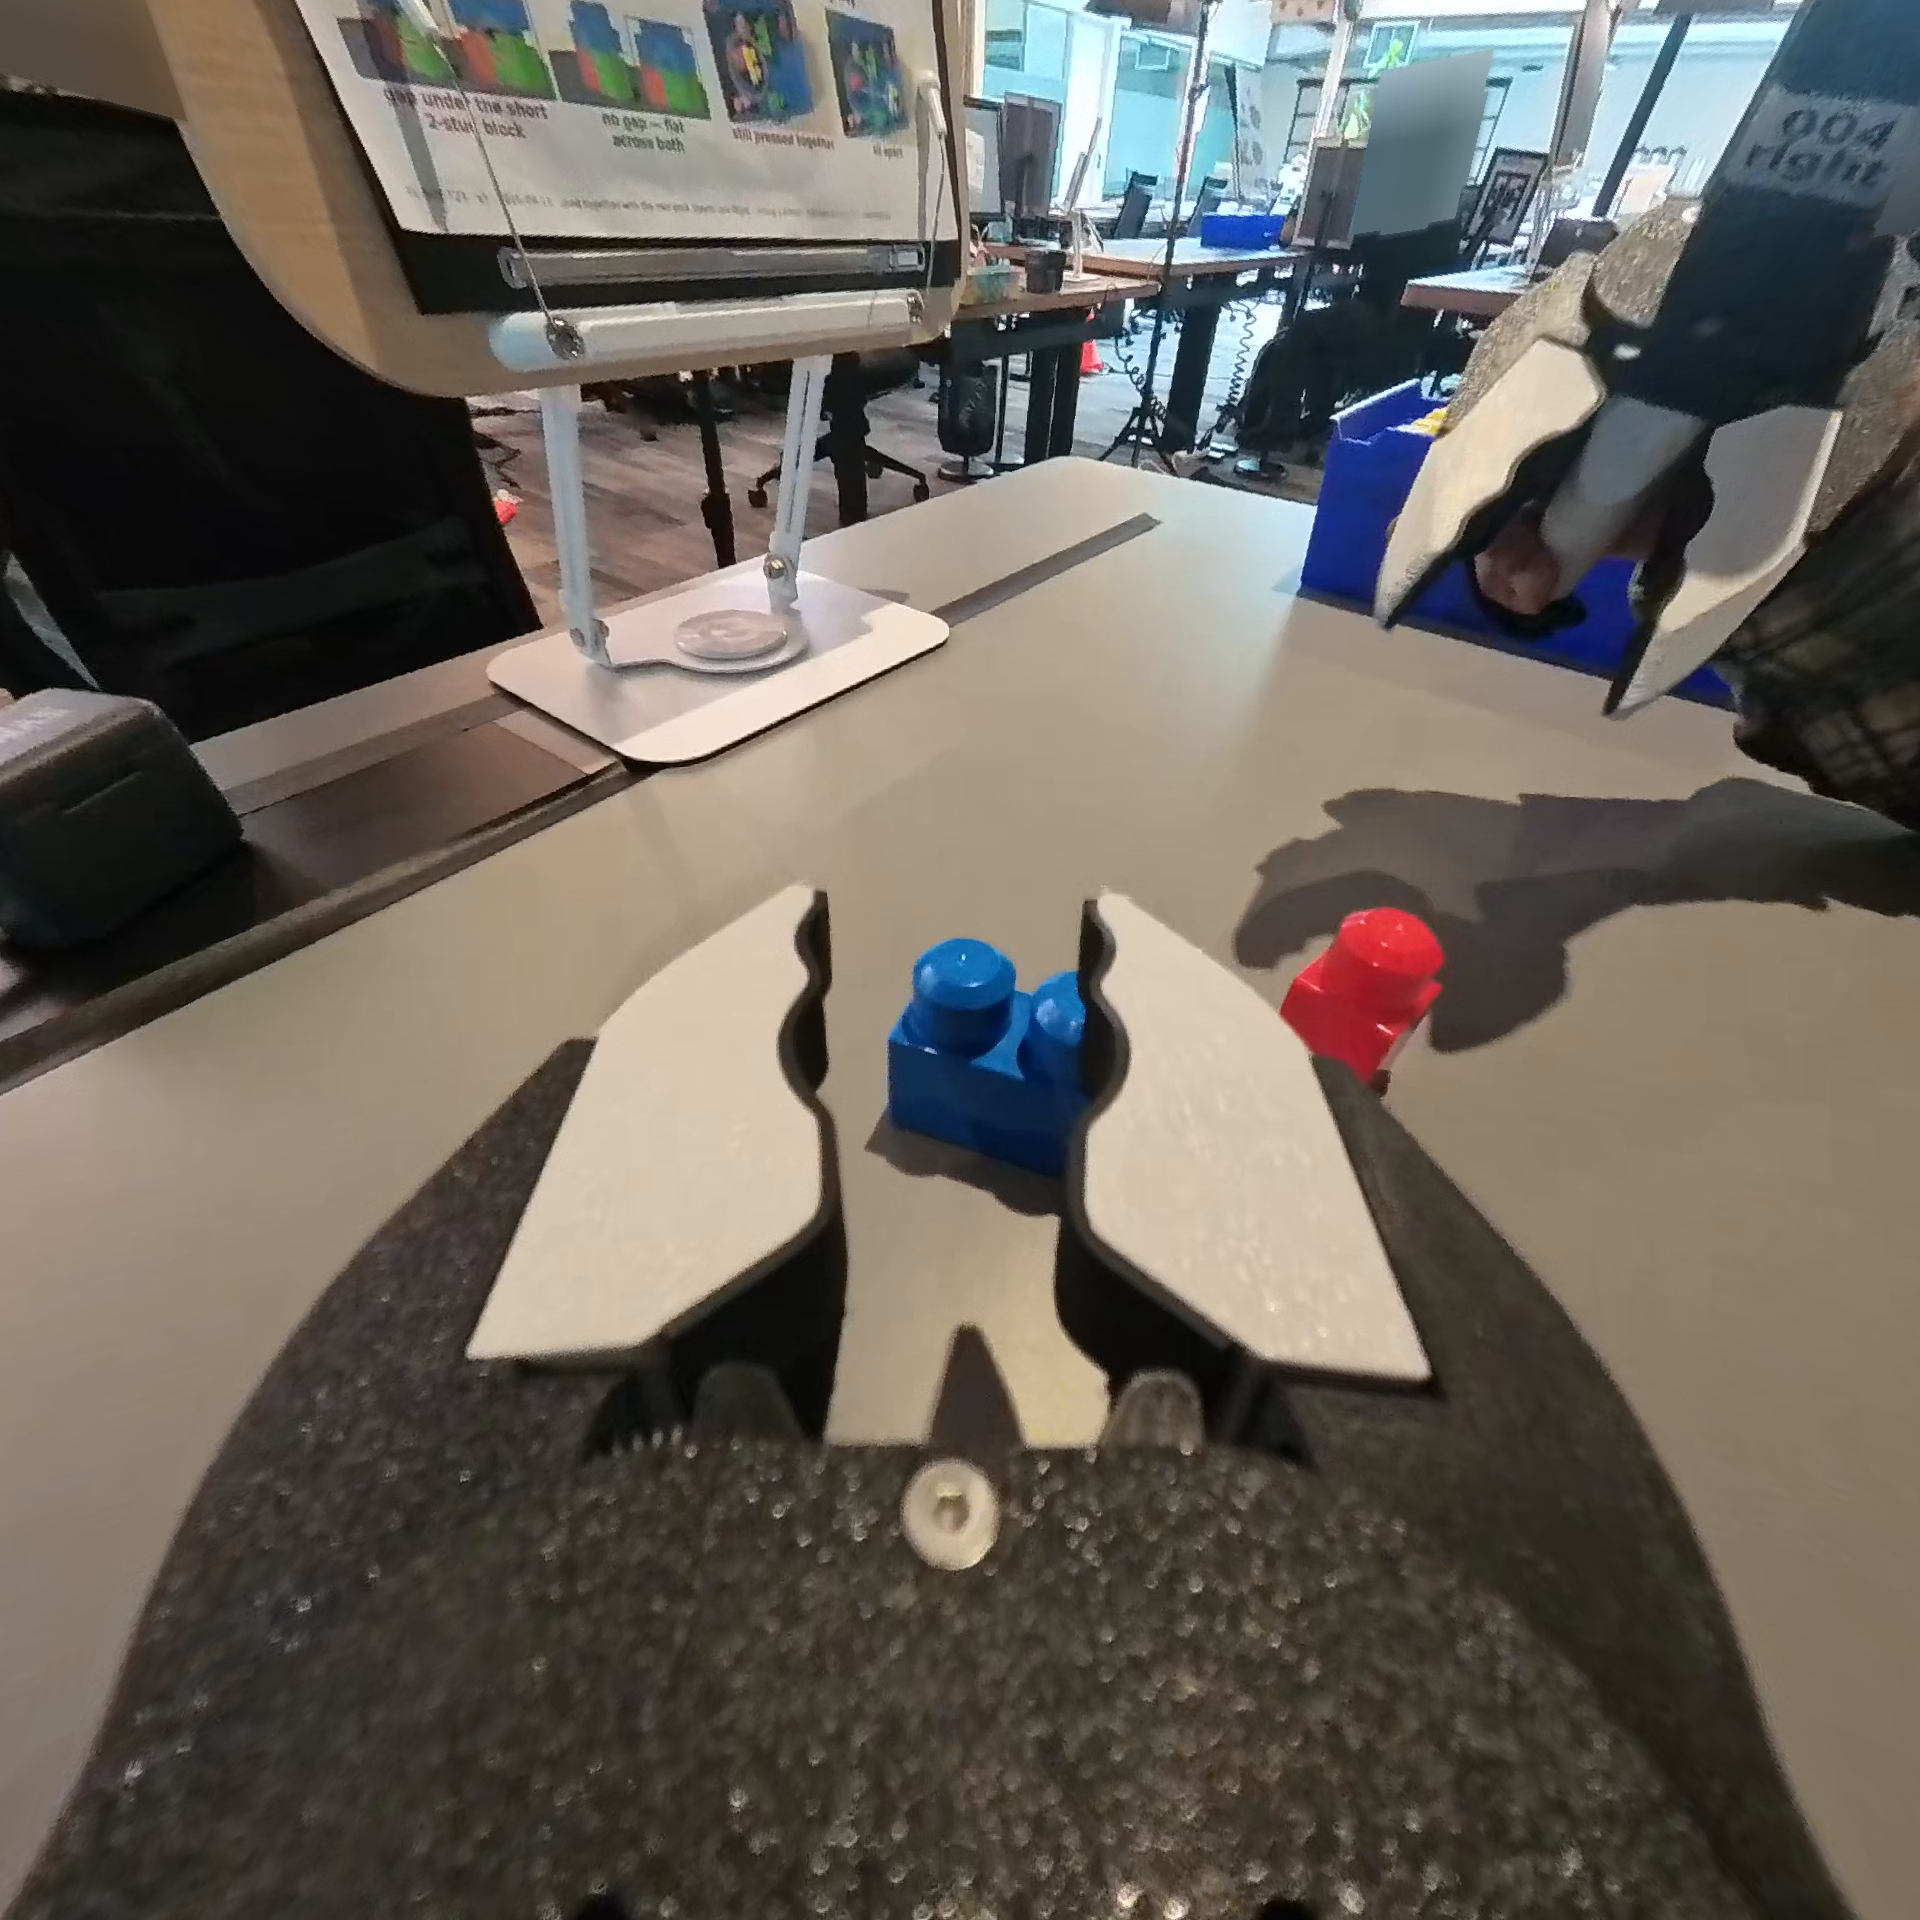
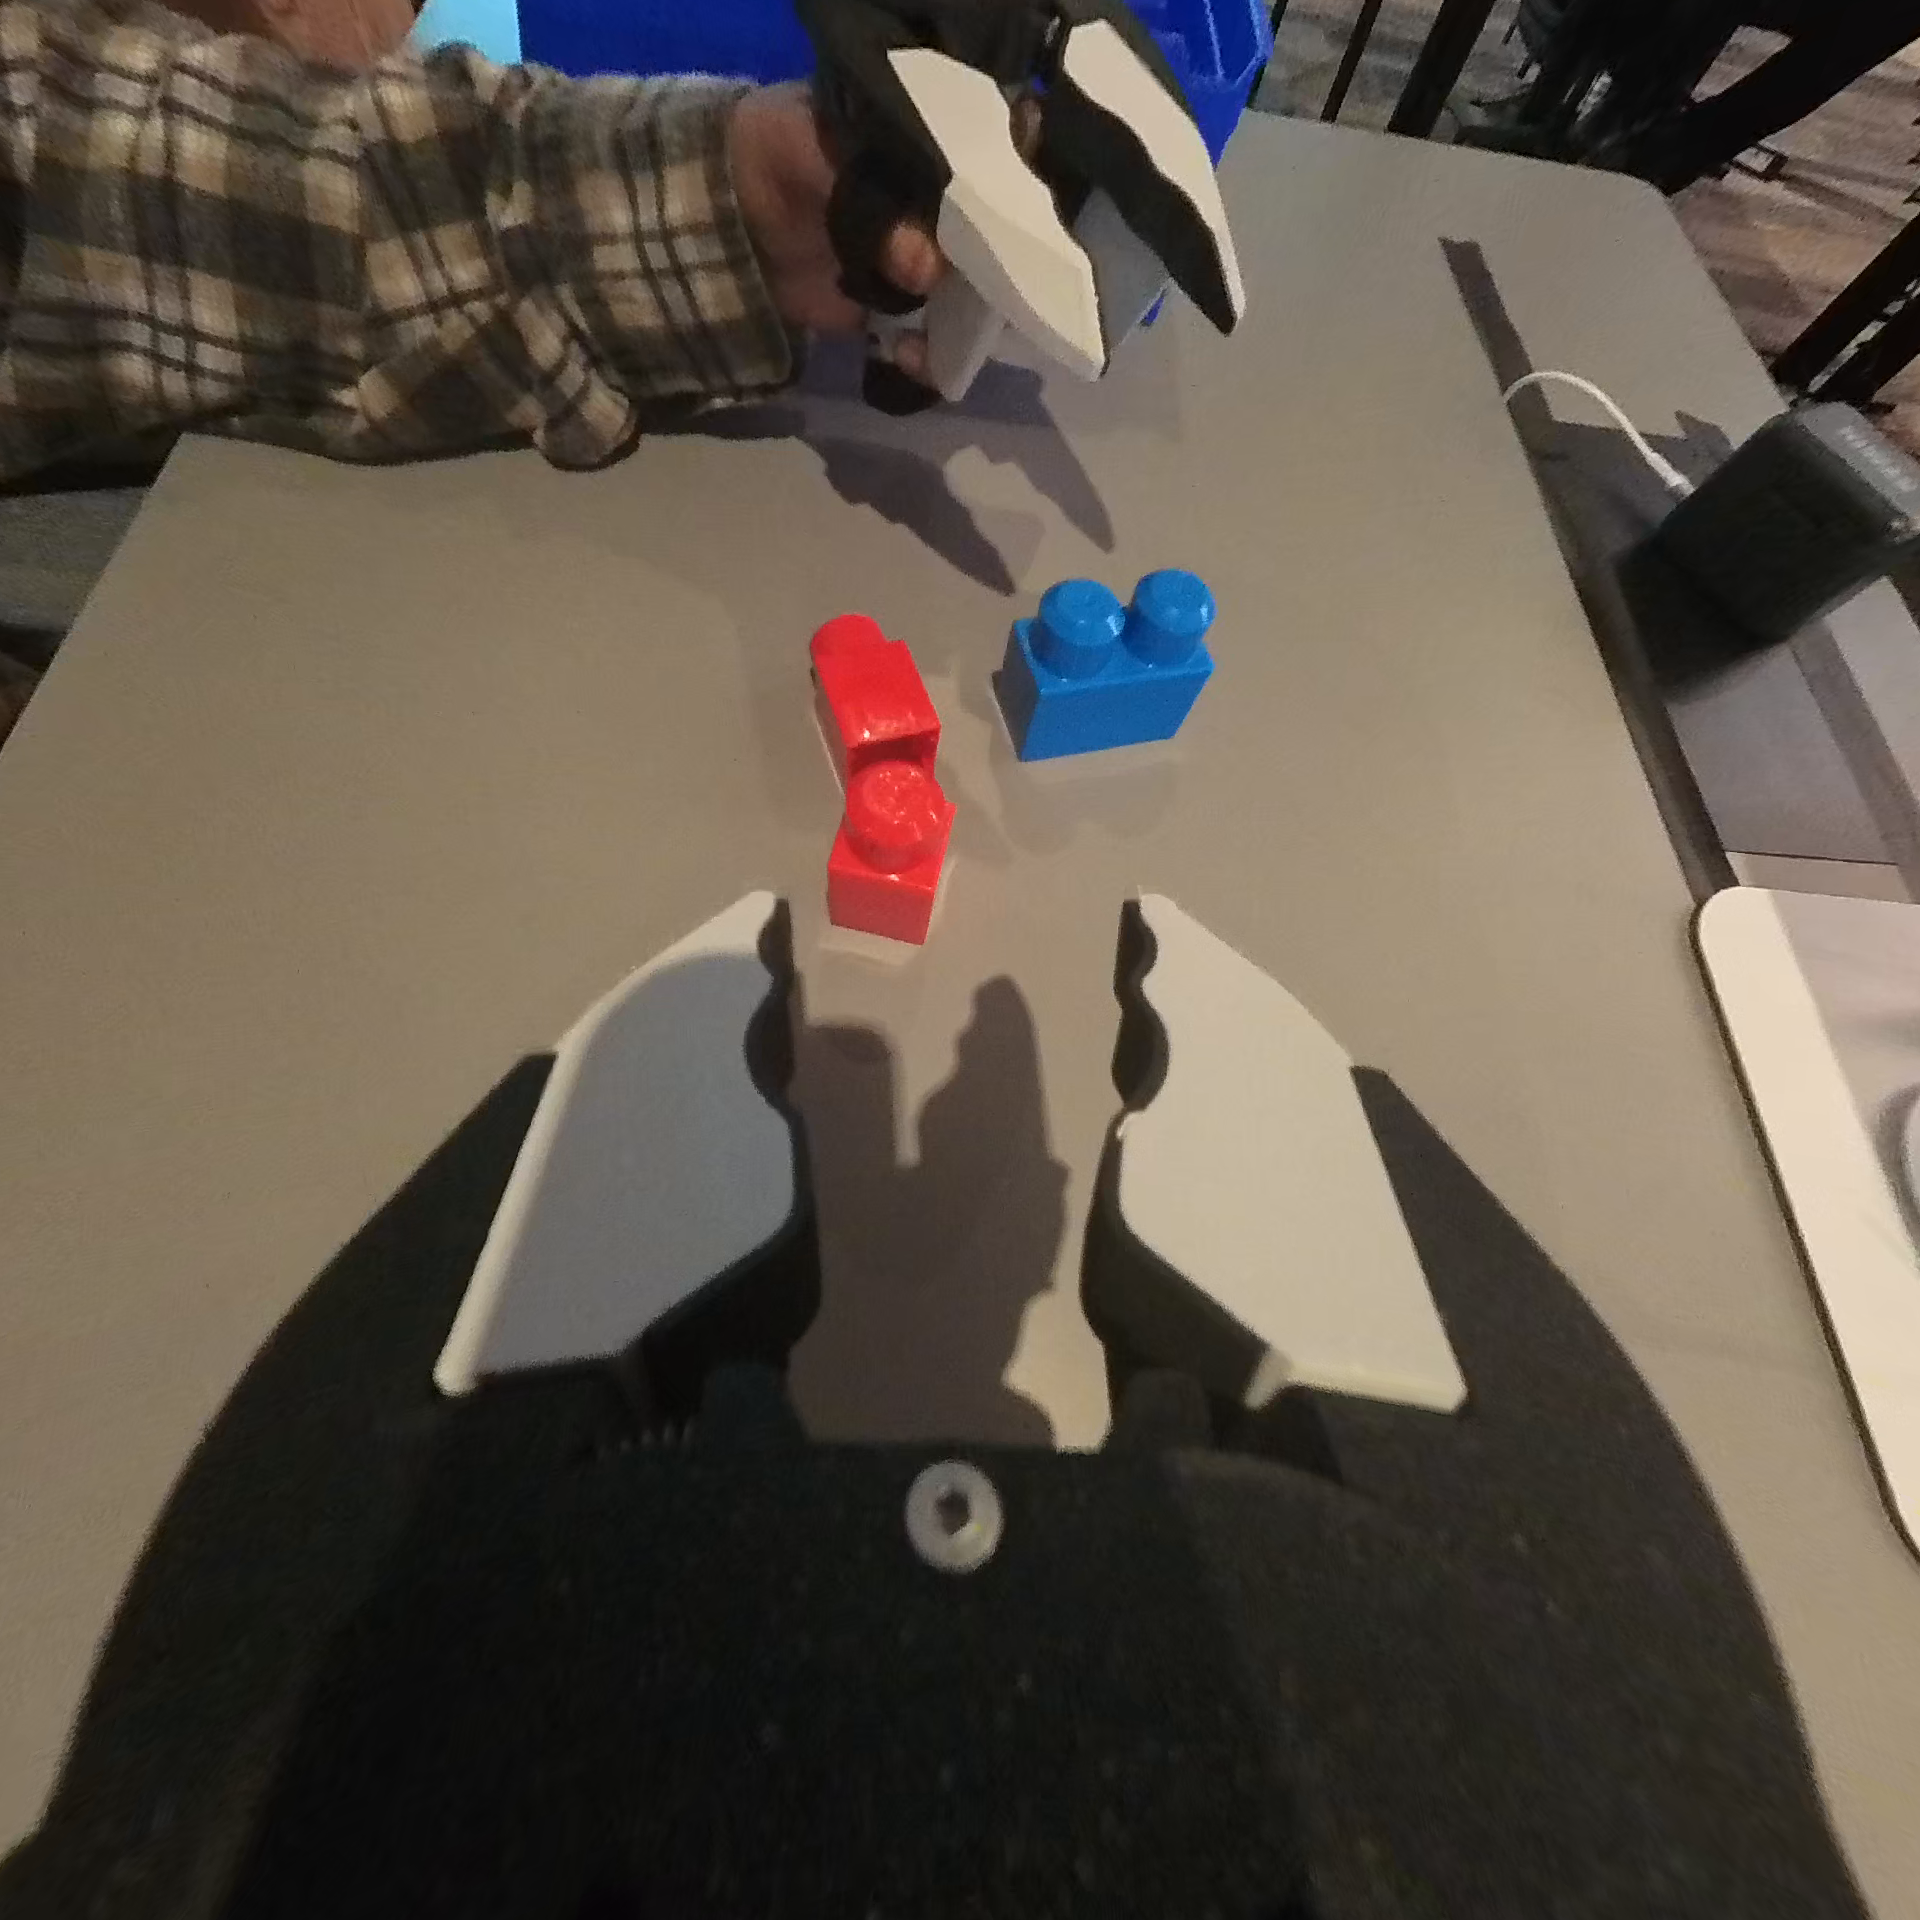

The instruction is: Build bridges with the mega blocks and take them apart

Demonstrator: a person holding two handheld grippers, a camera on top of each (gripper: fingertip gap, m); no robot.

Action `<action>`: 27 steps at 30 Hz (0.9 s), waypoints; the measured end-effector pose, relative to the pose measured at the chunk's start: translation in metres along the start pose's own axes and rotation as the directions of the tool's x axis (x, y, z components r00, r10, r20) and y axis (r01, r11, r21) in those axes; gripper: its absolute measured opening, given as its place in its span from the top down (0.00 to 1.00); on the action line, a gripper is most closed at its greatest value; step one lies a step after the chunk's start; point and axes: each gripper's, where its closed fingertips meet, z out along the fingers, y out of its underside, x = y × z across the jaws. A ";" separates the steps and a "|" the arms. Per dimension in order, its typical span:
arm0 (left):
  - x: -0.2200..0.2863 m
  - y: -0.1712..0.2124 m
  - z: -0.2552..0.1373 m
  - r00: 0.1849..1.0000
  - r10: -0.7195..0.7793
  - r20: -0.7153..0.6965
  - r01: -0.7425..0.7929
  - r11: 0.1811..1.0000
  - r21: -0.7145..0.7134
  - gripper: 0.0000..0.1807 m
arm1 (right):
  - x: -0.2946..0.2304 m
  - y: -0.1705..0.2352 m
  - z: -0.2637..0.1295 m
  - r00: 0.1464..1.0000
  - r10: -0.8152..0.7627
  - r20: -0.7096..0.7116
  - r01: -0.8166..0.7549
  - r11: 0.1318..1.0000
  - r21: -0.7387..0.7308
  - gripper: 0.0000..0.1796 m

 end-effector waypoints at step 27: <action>0.003 0.005 0.000 0.999 0.034 -0.005 -0.034 0.998 -0.055 0.79 | -0.015 0.014 0.085 0.964 0.265 0.004 -0.265 0.963 -0.045 0.72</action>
